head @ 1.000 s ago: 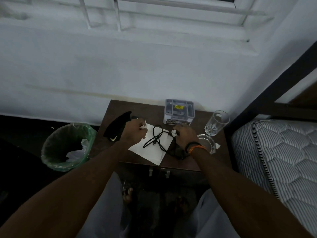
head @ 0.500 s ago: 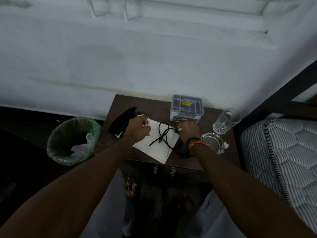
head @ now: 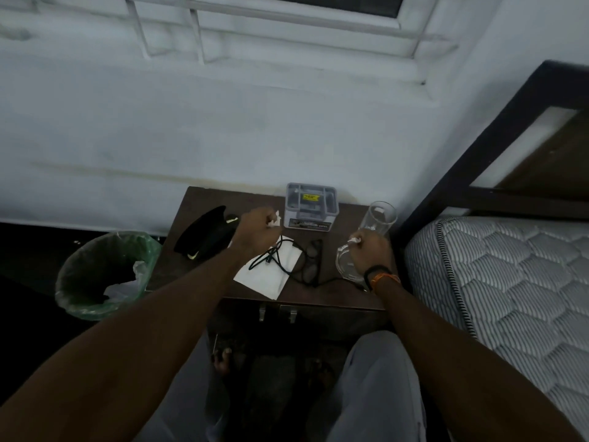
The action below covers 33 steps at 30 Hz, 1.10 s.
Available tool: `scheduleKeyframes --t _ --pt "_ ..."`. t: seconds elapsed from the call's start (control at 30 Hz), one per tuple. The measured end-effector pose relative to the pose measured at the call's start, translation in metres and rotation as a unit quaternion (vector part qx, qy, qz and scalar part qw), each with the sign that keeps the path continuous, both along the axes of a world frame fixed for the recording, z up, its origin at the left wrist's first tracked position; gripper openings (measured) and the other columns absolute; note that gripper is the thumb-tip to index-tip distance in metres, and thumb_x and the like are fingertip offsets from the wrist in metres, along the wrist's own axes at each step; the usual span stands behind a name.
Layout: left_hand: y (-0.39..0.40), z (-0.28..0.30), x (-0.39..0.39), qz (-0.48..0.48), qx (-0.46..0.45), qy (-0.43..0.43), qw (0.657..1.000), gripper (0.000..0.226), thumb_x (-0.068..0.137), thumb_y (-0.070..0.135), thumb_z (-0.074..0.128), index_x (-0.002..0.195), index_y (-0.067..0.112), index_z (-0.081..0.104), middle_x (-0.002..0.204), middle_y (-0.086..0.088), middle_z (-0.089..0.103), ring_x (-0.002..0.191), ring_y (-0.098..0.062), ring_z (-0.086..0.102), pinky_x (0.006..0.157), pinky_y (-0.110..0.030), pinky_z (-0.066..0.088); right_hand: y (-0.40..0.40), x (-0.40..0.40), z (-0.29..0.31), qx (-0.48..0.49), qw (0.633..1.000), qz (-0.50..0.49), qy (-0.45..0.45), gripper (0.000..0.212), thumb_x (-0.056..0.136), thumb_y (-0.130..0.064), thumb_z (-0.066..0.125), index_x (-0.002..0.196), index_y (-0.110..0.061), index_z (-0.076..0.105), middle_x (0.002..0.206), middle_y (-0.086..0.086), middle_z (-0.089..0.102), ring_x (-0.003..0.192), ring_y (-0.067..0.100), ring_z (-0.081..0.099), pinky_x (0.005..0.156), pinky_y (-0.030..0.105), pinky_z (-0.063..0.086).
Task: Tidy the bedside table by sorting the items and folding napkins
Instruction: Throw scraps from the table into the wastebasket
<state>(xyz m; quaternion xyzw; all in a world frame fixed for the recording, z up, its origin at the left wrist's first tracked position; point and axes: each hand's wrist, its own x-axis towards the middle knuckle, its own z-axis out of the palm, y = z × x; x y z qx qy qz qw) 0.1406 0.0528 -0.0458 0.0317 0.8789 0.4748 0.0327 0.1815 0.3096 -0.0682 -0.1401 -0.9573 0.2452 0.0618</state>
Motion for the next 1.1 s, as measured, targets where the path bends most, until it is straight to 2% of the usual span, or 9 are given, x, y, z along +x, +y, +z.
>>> scheduleKeyframes --t 0.1,0.2,0.3,0.37,0.53,0.6,0.8,0.97,1.1 --pt "0.023 0.002 0.007 -0.03 0.016 0.004 0.999 0.012 0.075 0.001 0.061 0.069 0.005 0.052 0.068 -0.008 0.061 0.055 -0.018 0.069 0.048 -0.026 0.057 0.021 0.012 -0.001 -0.023 0.998 -0.058 -0.003 0.013 0.079 -0.009 0.059 0.068 -0.013 0.064 0.087 0.013 0.068 0.084 0.032 0.063 0.071 0.031 0.047" --pt "0.042 -0.003 0.012 -0.066 0.005 -0.005 0.998 0.009 0.074 0.004 0.059 0.07 0.008 0.052 0.072 -0.012 0.064 0.056 -0.019 0.07 0.054 -0.039 0.061 0.041 0.024 -0.006 -0.03 0.995 -0.089 -0.016 0.026 0.077 -0.009 0.059 0.053 -0.016 0.051 0.073 0.01 0.063 0.071 0.03 0.06 0.065 0.03 0.044" --pt "0.053 -0.009 0.018 -0.076 0.007 -0.018 0.997 0.013 0.073 0.003 0.058 0.083 0.009 0.052 0.073 -0.016 0.063 0.053 -0.029 0.067 0.051 -0.045 0.059 0.057 0.03 -0.014 -0.025 0.994 -0.102 -0.042 0.011 0.079 -0.015 0.066 0.069 -0.014 0.071 0.083 0.01 0.073 0.08 0.031 0.066 0.074 0.035 0.054" --pt "0.059 -0.013 0.022 -0.082 0.028 -0.029 0.996 0.021 0.074 -0.001 0.057 0.088 0.013 0.05 0.068 -0.015 0.057 0.048 -0.031 0.062 0.046 -0.048 0.054 0.065 0.032 -0.021 -0.009 0.993 -0.091 -0.068 0.011 0.082 -0.022 0.067 0.083 -0.013 0.074 0.092 0.011 0.074 0.089 0.032 0.068 0.079 0.036 0.055" --pt "0.065 -0.021 0.023 -0.094 -0.006 -0.033 0.995 0.034 0.081 0.001 0.06 0.112 0.017 0.06 0.093 -0.007 0.068 0.054 -0.028 0.068 0.052 -0.035 0.059 0.075 0.032 -0.034 0.004 0.991 -0.042 -0.128 0.042 0.088 -0.031 0.06 0.128 -0.018 0.058 0.126 0.013 0.065 0.115 0.037 0.059 0.097 0.041 0.045" --pt "0.068 -0.025 0.022 -0.089 -0.001 -0.052 0.995 0.03 0.083 0.001 0.058 0.108 0.015 0.066 0.087 -0.01 0.07 0.051 -0.025 0.064 0.05 -0.029 0.055 0.077 0.03 -0.038 -0.004 0.988 -0.025 -0.15 0.05 0.089 -0.034 0.059 0.137 -0.023 0.052 0.134 0.012 0.06 0.121 0.037 0.056 0.102 0.042 0.043" --pt "0.062 -0.037 0.022 -0.098 -0.018 -0.062 0.993 0.015 0.084 0.002 0.056 0.09 0.005 0.07 0.073 -0.014 0.071 0.059 -0.029 0.071 0.057 -0.036 0.061 0.073 0.022 -0.042 0.019 0.983 -0.033 -0.177 0.029 0.091 -0.036 0.055 0.104 -0.018 0.074 0.107 0.014 0.071 0.097 0.035 0.066 0.08 0.034 0.052" --pt "0.053 -0.037 0.022 -0.096 -0.009 -0.071 0.993 0.011 0.086 0.0 0.059 0.09 0.003 0.068 0.073 -0.012 0.067 0.058 -0.024 0.068 0.054 -0.03 0.059 0.071 0.022 -0.043 0.07 0.979 -0.044 -0.187 0.024 0.091 -0.025 0.055 0.098 -0.009 0.071 0.102 0.017 0.07 0.093 0.035 0.067 0.078 0.038 0.054" --pt "0.043 -0.028 0.026 -0.094 -0.038 -0.051 0.994 0.011 0.085 -0.001 0.063 0.091 0.0 0.071 0.083 -0.015 0.073 0.065 -0.024 0.072 0.064 -0.037 0.062 0.068 0.024 -0.036 0.114 0.982 -0.063 -0.139 0.02 0.091 -0.016 0.054 0.091 -0.006 0.072 0.095 0.016 0.072 0.087 0.033 0.068 0.073 0.038 0.056"
